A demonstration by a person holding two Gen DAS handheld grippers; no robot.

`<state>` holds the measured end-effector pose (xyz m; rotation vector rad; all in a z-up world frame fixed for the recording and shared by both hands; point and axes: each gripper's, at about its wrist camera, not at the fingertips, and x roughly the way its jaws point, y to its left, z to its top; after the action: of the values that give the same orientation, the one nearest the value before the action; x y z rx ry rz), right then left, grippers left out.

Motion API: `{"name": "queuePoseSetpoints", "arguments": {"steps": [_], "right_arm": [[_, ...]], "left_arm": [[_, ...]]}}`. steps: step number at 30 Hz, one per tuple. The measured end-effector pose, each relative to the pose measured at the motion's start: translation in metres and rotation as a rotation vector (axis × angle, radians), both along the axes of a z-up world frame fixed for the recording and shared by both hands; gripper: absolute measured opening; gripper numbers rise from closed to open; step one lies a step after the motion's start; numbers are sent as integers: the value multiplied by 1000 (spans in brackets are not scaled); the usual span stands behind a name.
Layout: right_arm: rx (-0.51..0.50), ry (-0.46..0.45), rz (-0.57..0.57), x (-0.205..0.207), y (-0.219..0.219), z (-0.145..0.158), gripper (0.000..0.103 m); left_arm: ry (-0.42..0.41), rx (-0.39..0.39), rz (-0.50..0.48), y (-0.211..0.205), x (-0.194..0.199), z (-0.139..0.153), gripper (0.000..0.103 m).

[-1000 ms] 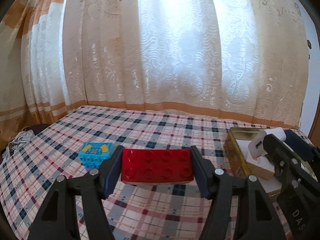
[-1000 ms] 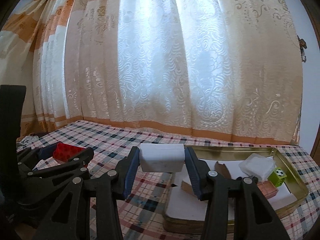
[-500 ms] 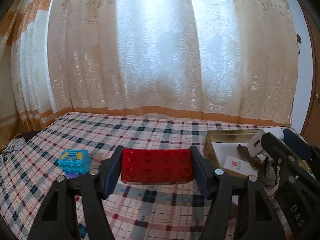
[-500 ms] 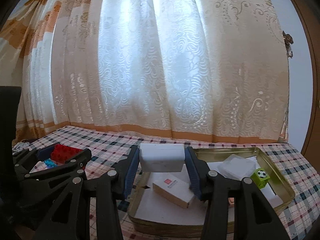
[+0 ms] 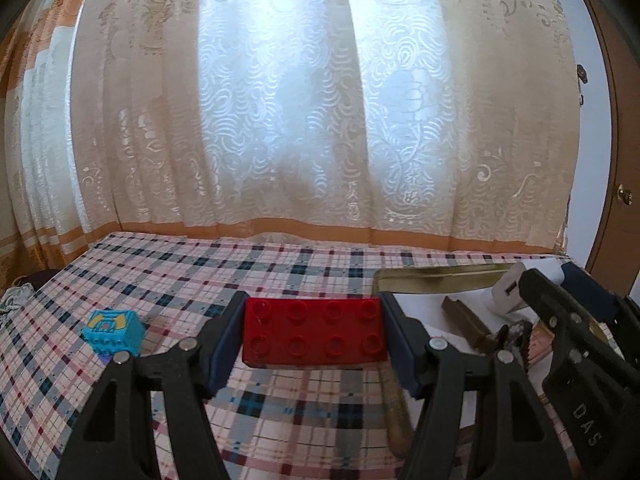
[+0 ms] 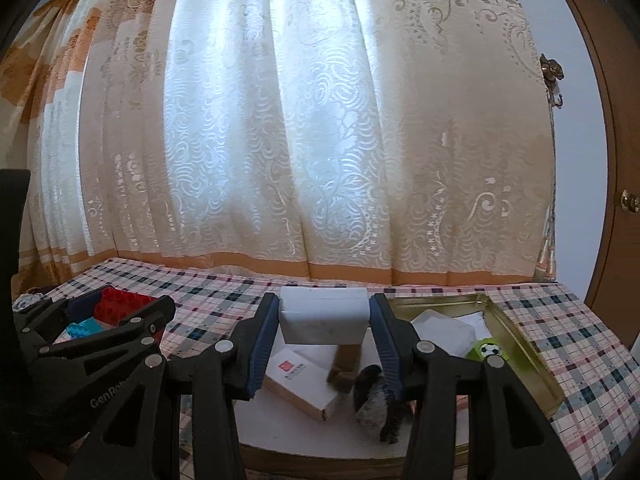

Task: Organize rigid objects
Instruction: 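Carry the red brick with the left tool while the right tool carries the charger to the tin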

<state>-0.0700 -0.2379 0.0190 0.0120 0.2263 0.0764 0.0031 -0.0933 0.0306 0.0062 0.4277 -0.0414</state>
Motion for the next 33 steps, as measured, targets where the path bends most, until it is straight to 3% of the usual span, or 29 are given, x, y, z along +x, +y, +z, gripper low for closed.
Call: {"name": "queuePoseSetpoints", "arguments": {"steps": [19, 33], "right_arm": [[53, 13, -143, 15, -77, 4, 50], [53, 27, -202, 33, -104, 3, 50]], "left_arm": [[-1, 4, -104, -60, 15, 4, 65], [48, -5, -158, -100, 35, -7, 65]]}}
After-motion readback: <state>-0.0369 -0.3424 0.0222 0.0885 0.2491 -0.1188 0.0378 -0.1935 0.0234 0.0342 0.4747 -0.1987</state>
